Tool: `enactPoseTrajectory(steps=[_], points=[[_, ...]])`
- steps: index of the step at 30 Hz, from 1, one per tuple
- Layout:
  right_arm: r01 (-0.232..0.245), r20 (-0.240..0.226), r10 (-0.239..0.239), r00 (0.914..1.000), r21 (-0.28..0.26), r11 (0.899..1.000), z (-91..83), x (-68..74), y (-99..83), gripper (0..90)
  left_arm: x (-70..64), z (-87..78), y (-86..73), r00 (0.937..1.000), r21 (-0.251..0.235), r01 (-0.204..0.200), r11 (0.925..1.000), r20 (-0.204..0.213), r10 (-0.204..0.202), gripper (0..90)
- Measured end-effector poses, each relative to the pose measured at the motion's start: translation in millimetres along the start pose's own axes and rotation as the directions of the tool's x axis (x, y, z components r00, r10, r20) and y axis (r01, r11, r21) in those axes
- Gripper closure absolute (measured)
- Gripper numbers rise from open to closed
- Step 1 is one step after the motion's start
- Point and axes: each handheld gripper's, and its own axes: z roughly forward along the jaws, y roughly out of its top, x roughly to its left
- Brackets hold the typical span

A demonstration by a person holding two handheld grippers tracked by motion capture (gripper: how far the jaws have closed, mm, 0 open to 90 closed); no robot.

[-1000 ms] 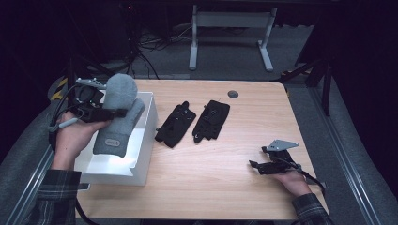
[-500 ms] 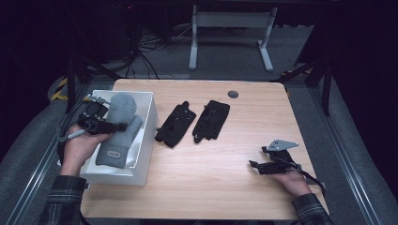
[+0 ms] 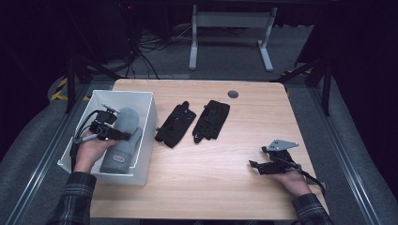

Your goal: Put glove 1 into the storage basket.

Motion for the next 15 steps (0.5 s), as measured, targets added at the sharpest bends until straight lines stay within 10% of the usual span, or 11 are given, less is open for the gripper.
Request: enactPoseTrajectory(steps=[5,15], points=[[0.000,0.000,0.000,1.0000,0.000,1.000,0.0,0.0,0.0,18.5,10.6,12.9,2.3,0.9984,0.025,0.024,0.9994,-0.052,-0.022,43.7],[0.002,0.001,-0.002,1.0000,-0.001,1.000,0.0,-0.1,0.0,18.4,10.0,-5.2,1.4,0.9960,-0.079,0.028,0.9965,-0.082,-0.034,21.1]])
